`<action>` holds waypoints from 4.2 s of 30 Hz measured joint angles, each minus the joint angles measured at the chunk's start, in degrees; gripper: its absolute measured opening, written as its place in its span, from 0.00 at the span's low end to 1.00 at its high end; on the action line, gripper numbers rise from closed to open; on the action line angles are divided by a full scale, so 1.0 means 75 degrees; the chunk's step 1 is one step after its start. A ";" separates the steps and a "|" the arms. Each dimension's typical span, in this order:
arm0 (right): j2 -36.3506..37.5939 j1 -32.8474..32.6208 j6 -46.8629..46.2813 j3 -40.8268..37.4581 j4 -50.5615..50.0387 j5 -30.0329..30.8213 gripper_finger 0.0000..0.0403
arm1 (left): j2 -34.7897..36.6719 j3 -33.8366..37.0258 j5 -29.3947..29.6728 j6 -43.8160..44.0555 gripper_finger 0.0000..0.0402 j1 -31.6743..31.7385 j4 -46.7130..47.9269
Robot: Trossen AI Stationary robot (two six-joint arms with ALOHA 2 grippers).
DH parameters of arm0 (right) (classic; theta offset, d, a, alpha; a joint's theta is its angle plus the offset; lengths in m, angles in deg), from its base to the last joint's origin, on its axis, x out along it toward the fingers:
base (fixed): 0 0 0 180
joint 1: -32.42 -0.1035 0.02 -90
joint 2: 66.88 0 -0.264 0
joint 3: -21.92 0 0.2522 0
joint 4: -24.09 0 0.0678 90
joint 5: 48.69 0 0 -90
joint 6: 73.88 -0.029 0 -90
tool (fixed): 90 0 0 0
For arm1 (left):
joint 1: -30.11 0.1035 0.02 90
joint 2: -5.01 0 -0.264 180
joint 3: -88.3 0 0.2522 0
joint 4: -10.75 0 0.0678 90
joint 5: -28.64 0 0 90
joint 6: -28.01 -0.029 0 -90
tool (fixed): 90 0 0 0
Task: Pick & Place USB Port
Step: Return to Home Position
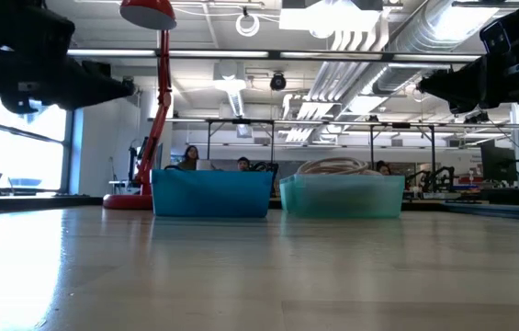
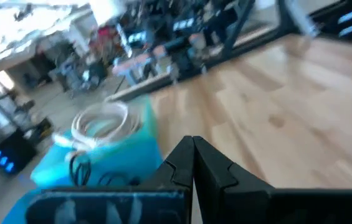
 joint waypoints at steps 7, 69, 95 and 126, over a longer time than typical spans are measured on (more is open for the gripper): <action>-0.0013 0.0000 -0.0184 0.0000 -0.0016 0.0001 0.00 | 0.0318 0.0000 -0.0139 -0.0019 0.00 -0.0003 -0.0434; -0.0016 0.0000 -0.0128 -0.0006 -0.0019 -0.0100 0.00 | 0.2724 -0.0512 -0.0324 -0.1738 0.00 0.0000 0.3703; -0.0021 0.0001 -0.0128 -0.0006 -0.0018 -0.0096 0.00 | 0.3319 -0.0416 -0.1922 -0.1561 0.00 -0.0003 0.3452; -0.0024 0.0002 -0.0128 -0.0006 -0.0016 -0.0094 0.00 | 0.3256 -0.0009 -0.1043 -0.1444 0.00 -0.0001 0.2476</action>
